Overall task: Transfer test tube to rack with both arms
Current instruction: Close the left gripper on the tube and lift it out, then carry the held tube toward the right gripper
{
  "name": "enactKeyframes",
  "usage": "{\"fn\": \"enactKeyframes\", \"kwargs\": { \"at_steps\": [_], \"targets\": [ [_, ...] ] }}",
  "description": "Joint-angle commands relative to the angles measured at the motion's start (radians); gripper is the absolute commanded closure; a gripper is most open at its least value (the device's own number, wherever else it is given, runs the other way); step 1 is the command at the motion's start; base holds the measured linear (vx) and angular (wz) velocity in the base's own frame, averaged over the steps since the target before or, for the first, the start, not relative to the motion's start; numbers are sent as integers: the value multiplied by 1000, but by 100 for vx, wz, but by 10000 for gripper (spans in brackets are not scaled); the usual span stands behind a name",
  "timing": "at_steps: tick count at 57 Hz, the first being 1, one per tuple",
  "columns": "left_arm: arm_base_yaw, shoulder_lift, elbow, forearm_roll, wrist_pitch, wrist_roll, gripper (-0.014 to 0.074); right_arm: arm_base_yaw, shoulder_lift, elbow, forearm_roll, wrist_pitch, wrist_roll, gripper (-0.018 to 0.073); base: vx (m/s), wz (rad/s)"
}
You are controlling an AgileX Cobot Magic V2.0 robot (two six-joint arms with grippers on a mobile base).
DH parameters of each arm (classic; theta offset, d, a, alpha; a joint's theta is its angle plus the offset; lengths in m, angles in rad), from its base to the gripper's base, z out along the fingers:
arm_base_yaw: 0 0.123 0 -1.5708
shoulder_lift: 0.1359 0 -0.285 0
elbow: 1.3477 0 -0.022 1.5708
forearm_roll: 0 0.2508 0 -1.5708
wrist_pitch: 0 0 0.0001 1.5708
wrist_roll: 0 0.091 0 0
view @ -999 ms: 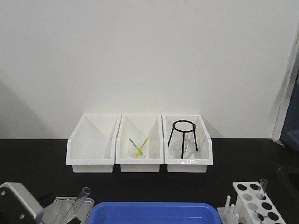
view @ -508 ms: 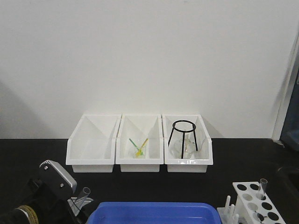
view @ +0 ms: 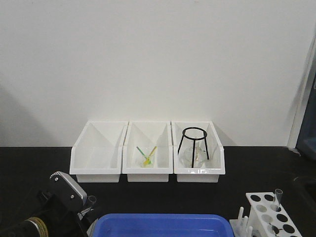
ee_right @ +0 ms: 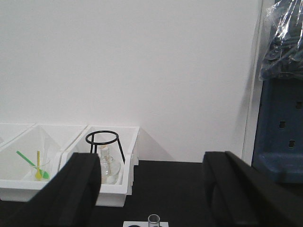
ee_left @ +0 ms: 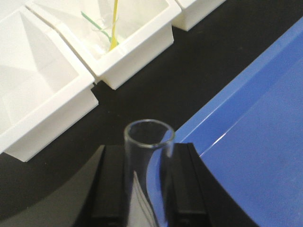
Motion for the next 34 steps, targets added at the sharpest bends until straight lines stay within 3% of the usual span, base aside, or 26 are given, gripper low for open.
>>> {"fn": "enactKeyframes", "kwargs": {
  "at_steps": [1,9,17,18,19,24,31,34],
  "targets": [
    [-6,-54,-29,-16,-91,0,606,-5,-5,-27,-5,-90,-5,64,0,0],
    [-6,-140,-33,-19,-79,-7,605,-5,-5,-29,-5,-90,-2,64,0,0],
    [-6,-289,-99,-4,7,-136,605,-4,-5,-51,-39,-83,46,64,0,0],
    [-6,-311,-110,4,23,-168,605,-4,-5,-55,-51,-81,55,64,0,0],
    [-22,-387,-178,85,75,-329,605,-2,-5,-92,-168,-53,156,64,0,0],
    [-49,-422,-227,207,68,-469,605,36,4,-128,-322,-29,292,64,0,0],
    [-104,-426,-266,426,5,-748,604,157,52,-160,-600,-50,510,64,0,0],
    [-124,-425,-266,497,-42,-823,603,218,82,-166,-683,-68,611,64,0,0]
  ]
}}
